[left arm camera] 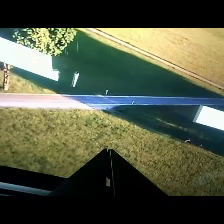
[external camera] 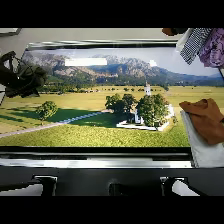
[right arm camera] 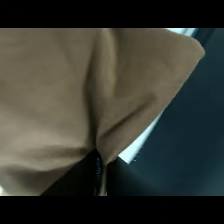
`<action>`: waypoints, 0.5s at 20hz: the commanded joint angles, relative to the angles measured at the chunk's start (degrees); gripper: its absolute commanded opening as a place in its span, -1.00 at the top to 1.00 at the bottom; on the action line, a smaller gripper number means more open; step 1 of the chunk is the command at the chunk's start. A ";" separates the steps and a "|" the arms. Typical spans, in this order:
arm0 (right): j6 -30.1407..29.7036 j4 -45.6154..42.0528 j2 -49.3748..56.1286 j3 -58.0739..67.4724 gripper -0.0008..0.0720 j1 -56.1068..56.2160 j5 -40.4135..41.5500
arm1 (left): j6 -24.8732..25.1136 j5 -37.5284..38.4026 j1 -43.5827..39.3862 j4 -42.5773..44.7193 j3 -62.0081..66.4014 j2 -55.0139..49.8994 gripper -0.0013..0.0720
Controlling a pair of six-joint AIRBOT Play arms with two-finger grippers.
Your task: Fold the clothes and pants, and hang the long-sleeved shirts on hangers.
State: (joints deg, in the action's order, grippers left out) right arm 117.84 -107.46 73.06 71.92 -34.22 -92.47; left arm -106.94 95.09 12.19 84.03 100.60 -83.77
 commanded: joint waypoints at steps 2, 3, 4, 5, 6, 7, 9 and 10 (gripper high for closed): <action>-0.63 -3.56 -0.50 -10.62 0.90 -0.04 2.73 | -0.02 0.94 -0.02 0.02 -0.02 0.04 0.92; -0.66 -3.91 -0.50 -11.80 0.90 -0.04 3.02 | -0.09 0.94 -0.04 0.02 -0.02 0.02 0.92; -0.63 -4.81 -0.50 -12.74 0.90 -0.04 3.08 | -0.20 0.96 -0.04 0.02 -0.02 0.04 0.92; -0.72 -6.25 -0.50 -13.66 0.90 -0.04 3.04 | -0.20 0.96 -0.04 0.02 -0.02 0.04 0.92; -1.11 -7.72 -0.50 -14.40 0.90 -0.04 3.06 | -0.20 0.98 -0.04 0.02 -0.02 0.04 0.92; -1.07 -8.79 -0.50 -14.95 0.90 -0.04 3.08 | -0.20 0.98 -0.04 0.02 -0.02 0.04 0.92; -1.07 -9.03 -0.50 -15.17 0.90 -0.04 3.76 | -0.20 0.96 -0.07 0.02 -0.02 0.02 0.92; -1.09 -9.31 -0.50 -15.17 0.90 -0.04 3.87 | -0.20 0.96 -0.07 0.02 -0.02 0.02 0.92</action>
State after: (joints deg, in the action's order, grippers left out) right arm 116.97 -114.83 72.60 57.89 -34.22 -89.23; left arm -107.09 96.01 12.16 84.03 100.60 -83.74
